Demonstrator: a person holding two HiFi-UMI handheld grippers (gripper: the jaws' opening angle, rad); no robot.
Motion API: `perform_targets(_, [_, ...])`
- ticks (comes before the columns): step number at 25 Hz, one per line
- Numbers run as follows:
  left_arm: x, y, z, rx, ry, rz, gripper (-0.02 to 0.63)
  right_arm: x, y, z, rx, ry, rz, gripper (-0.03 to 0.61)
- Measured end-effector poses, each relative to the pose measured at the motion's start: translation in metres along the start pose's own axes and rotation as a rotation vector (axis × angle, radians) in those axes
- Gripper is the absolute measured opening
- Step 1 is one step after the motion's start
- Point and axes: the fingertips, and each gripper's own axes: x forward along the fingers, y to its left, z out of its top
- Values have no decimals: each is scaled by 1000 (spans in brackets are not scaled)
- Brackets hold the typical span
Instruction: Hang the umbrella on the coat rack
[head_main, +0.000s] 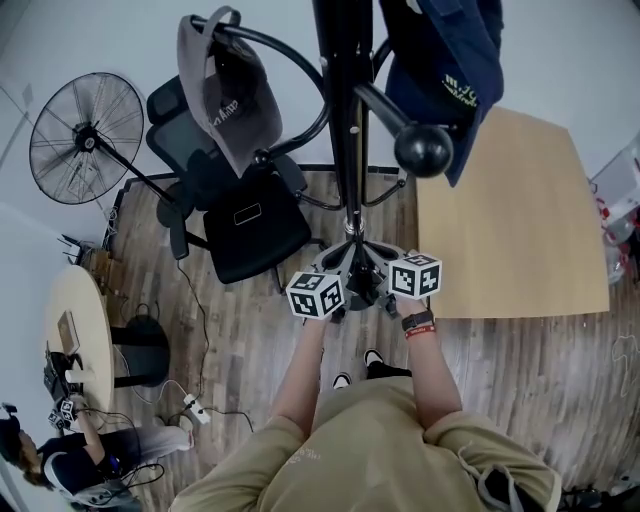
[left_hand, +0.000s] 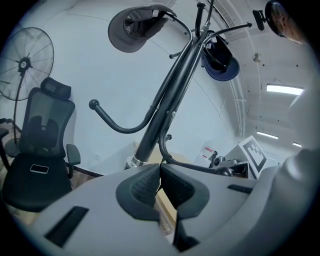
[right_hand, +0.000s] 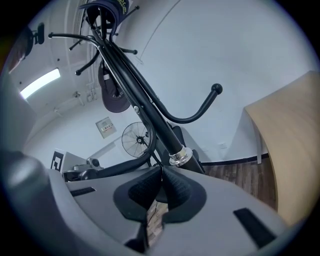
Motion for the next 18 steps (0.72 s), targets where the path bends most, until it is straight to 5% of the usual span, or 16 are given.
perform_targets(18, [-54,-12,5,77,-57,60,25,-61,14,4,-140,-60,-138,14])
